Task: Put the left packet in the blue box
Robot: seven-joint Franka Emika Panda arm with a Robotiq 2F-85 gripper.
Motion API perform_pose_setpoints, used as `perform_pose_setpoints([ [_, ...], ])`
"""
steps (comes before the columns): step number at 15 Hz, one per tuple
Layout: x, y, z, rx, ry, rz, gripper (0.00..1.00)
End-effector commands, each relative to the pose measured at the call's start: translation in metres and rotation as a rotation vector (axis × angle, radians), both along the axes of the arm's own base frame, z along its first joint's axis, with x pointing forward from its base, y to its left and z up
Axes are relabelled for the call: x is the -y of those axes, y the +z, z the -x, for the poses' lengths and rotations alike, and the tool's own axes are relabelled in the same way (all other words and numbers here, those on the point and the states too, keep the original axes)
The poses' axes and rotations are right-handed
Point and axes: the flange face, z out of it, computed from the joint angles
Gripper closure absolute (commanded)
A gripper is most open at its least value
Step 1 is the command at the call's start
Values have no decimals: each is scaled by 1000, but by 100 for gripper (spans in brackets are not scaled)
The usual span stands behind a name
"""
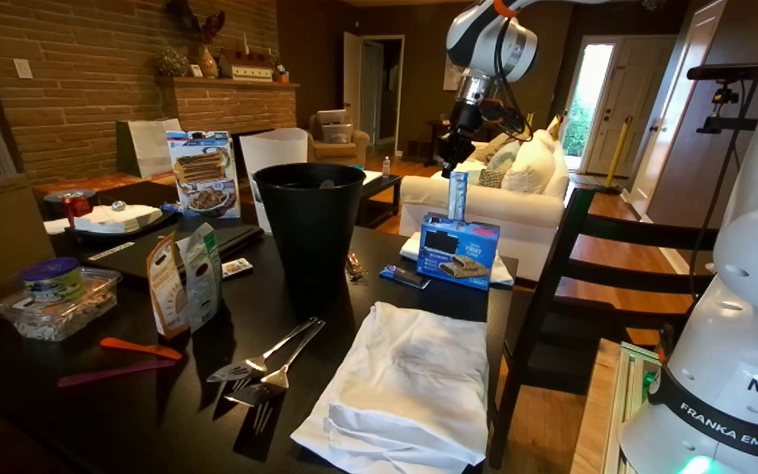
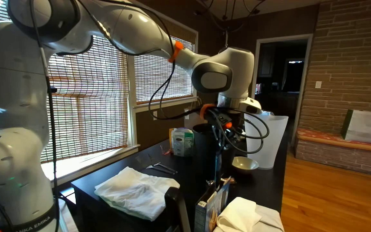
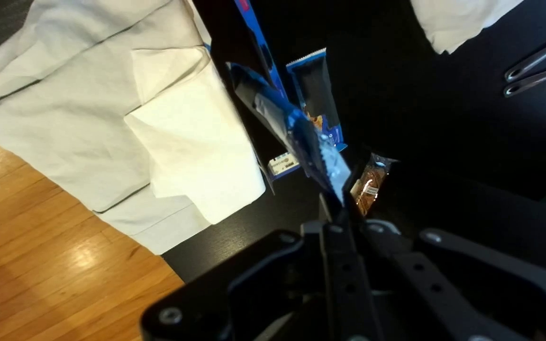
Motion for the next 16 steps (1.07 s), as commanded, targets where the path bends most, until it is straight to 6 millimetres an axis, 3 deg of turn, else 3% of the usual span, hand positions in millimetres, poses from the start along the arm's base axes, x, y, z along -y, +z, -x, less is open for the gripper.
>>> perform_pose_setpoints([
  [1, 3, -4, 0, -20, -19, -14, 100],
  [16, 10, -34, 9, -75, -112, -10, 100],
])
